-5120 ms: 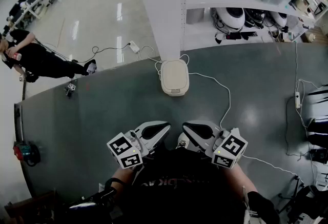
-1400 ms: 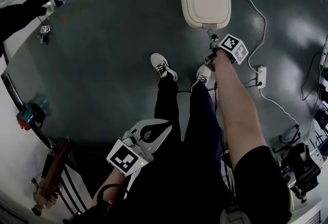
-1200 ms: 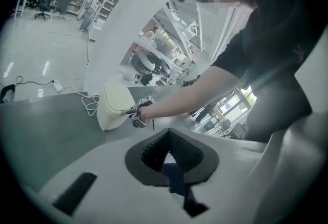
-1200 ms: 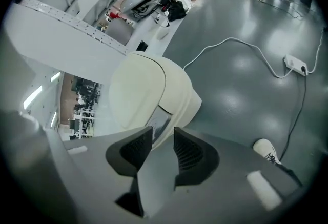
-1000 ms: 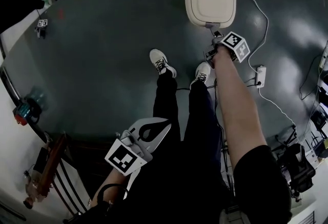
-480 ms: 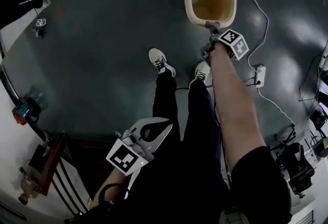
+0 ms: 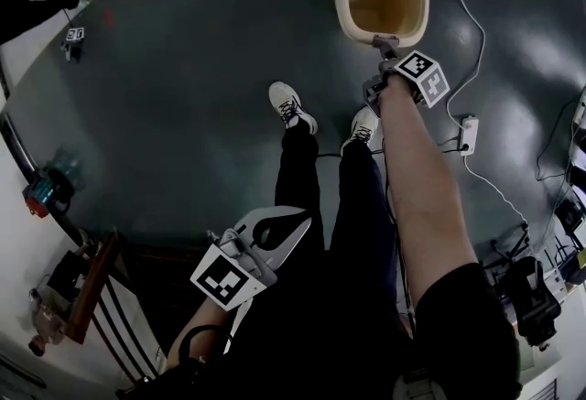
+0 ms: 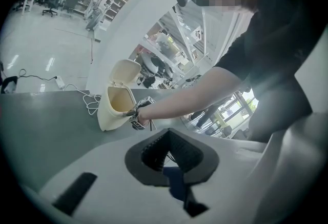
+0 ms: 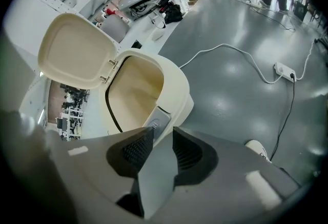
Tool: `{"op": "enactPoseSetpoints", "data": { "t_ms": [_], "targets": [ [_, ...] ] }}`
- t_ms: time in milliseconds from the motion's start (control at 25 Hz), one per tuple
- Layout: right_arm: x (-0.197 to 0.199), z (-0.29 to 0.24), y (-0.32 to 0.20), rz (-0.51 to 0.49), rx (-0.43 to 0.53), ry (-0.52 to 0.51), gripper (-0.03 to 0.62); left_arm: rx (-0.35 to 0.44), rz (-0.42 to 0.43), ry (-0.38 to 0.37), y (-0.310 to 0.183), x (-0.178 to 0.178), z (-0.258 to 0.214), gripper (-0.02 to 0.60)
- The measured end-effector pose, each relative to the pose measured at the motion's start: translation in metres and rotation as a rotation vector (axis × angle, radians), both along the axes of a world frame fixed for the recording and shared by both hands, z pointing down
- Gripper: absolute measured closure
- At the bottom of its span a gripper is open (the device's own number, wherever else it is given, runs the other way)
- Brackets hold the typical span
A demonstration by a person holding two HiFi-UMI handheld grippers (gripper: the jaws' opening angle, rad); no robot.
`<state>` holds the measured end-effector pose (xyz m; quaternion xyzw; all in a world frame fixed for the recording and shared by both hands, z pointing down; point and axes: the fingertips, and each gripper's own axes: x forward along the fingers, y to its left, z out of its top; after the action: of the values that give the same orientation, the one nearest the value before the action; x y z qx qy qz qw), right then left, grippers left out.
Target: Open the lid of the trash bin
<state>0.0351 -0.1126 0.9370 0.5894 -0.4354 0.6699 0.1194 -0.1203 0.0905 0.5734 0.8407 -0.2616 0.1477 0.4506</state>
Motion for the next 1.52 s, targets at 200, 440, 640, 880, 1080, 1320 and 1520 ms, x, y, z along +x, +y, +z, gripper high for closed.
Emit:
{"op": "enactPoseSetpoints", "data": {
  "t_ms": [200,440,640,880,1080,1320,1520],
  "targets": [
    [-0.002,-0.004,-0.002,-0.003,0.026,-0.018,0.461,0.006,-0.005,-0.004,0.004,0.001,-0.006,0.577],
    [0.007,-0.047,-0.001,-0.170,0.099,0.015,0.586,0.066,-0.018,0.003,0.002,0.012,-0.032,0.577],
    [0.008,-0.132,-0.008,-0.367,0.277,-0.032,0.586,0.116,-0.037,0.053,-0.010,0.028,-0.072,0.577],
    [0.015,-0.281,-0.007,-0.463,0.525,-0.121,0.586,0.214,-0.034,0.088,-0.019,0.048,-0.134,0.577],
    [0.017,-0.408,0.007,-0.534,0.726,-0.184,0.586,0.252,-0.039,0.123,-0.025,0.062,-0.180,0.577],
    [0.009,-0.532,0.043,-0.656,0.920,-0.215,0.586,0.346,-0.023,0.177,-0.033,0.078,-0.234,0.577],
    [-0.001,-0.621,0.087,-0.768,1.090,-0.221,0.586,0.417,-0.024,0.230,-0.035,0.088,-0.274,0.577]
  ]
}}
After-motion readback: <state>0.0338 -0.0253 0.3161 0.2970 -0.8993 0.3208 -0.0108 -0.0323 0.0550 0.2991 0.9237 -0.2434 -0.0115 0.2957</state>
